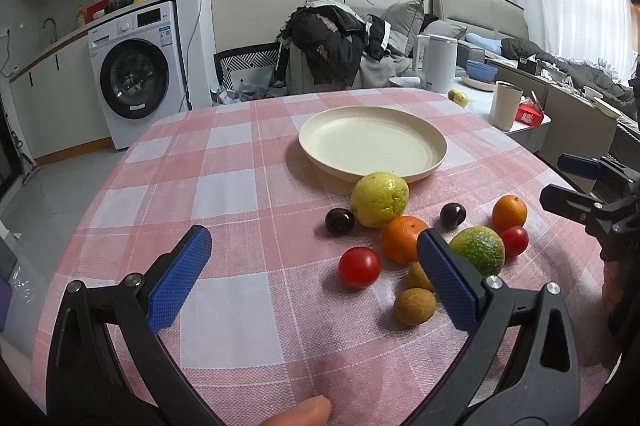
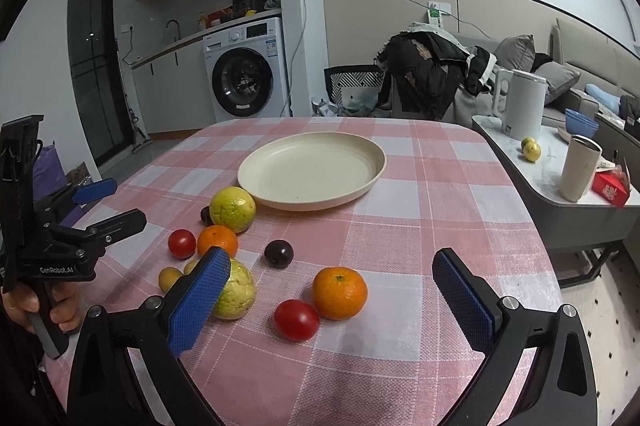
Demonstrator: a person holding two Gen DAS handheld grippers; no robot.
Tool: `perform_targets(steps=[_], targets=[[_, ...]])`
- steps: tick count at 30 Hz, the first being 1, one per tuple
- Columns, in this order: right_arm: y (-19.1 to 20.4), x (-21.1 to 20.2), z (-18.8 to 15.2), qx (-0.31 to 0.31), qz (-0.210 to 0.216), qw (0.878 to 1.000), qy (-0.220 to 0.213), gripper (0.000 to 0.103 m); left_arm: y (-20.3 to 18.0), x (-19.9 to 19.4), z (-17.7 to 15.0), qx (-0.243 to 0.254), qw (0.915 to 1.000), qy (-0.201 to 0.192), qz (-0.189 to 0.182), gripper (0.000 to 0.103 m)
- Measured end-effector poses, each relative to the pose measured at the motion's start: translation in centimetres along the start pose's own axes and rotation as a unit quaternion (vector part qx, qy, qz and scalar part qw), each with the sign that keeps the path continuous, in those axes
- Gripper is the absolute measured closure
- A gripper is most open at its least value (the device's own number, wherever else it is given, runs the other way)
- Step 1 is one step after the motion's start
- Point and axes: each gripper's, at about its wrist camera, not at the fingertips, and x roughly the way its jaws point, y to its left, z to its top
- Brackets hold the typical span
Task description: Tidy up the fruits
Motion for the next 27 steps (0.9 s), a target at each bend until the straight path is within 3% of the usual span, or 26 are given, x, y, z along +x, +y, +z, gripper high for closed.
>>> perform_targets(steps=[8, 13, 16, 19, 23, 27], targets=[[-0.6, 1.0, 0.0, 0.019, -0.022, 0.999, 0.027, 0.0, 0.0, 0.7, 0.1, -0.001, 0.9998, 0.019, 0.004, 0.001], [-1.7, 2.3, -0.3, 0.045, -0.017, 0.997, 0.066, 0.0, 0.0, 1.6, -0.1, 0.008, 0.999, 0.043, 0.0, 0.001], [-1.8, 3.2, -0.4, 0.044, -0.02, 0.995, 0.092, 0.001, -0.2, 2.3, -0.3, 0.016, 0.9981, 0.059, -0.011, 0.006], [-2.1, 3.5, -0.7, 0.049, -0.004, 0.993, 0.103, 0.012, -0.5, 2.8, -0.5, 0.017, 0.9974, 0.067, -0.023, 0.008], [-3.0, 3.9, -1.0, 0.072, 0.03, 0.989, 0.128, 0.017, -0.9, 3.2, -0.7, 0.014, 0.995, 0.087, -0.048, 0.016], [-3.2, 4.3, -1.5, 0.081, 0.055, 0.984, 0.146, 0.022, -1.5, 3.5, -0.8, 0.008, 0.9924, 0.102, -0.069, 0.016]])
